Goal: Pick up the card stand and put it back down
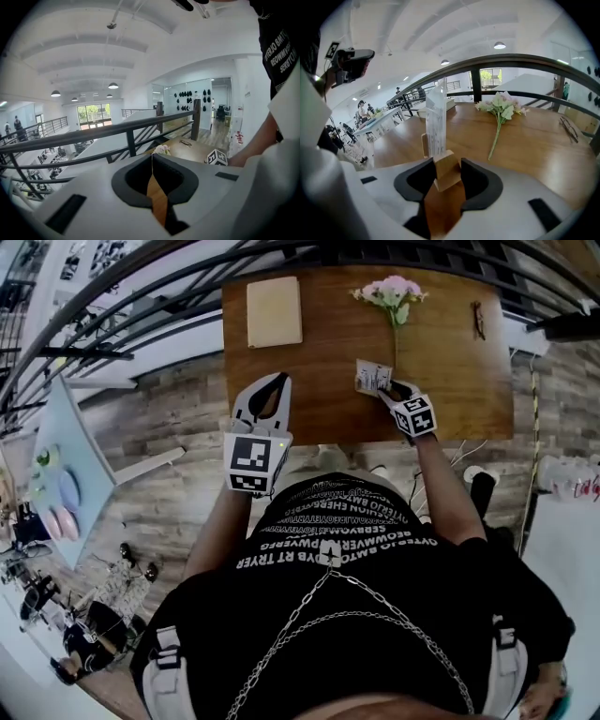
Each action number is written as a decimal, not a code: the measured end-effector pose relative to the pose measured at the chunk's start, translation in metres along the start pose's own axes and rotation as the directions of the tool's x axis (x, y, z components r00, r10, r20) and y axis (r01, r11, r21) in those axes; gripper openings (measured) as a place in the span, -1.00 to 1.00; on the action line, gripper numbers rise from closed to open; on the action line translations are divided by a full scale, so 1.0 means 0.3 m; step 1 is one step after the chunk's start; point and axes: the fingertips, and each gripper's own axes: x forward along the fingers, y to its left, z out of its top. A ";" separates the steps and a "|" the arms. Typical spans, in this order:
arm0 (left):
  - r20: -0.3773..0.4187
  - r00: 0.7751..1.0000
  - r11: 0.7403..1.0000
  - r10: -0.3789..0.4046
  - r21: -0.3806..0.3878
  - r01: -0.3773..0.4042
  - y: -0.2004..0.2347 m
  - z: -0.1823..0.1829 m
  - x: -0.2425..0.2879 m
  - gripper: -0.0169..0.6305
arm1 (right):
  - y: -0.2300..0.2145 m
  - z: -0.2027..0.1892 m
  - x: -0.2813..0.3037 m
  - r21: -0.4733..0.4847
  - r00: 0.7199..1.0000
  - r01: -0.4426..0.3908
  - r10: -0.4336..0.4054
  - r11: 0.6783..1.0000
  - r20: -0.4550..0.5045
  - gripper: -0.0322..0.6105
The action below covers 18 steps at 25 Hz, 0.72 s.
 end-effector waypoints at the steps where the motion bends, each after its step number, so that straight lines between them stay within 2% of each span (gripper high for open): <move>1: -0.001 1.000 1.000 -0.001 -0.001 0.001 -0.001 -0.004 -0.001 -0.86 | -0.001 -0.007 0.006 -0.017 1.000 0.001 -0.002 1.000 -0.006 -0.35; 8: 0.012 1.000 1.000 -0.012 0.004 0.012 -0.021 0.004 -0.018 -0.86 | 0.004 -0.063 0.015 -0.075 0.992 0.035 -0.043 0.997 -0.116 -0.32; 15: 0.048 0.998 0.999 -0.039 0.013 0.039 -0.094 0.038 -0.043 -0.86 | 0.005 -0.021 -0.138 -0.115 0.994 0.098 -0.103 0.989 -0.040 -0.32; 18: 0.068 0.996 0.999 -0.054 -0.002 0.054 -0.140 0.056 -0.062 -0.86 | 0.001 0.023 -0.263 -0.083 0.987 0.157 -0.154 0.984 0.048 -0.35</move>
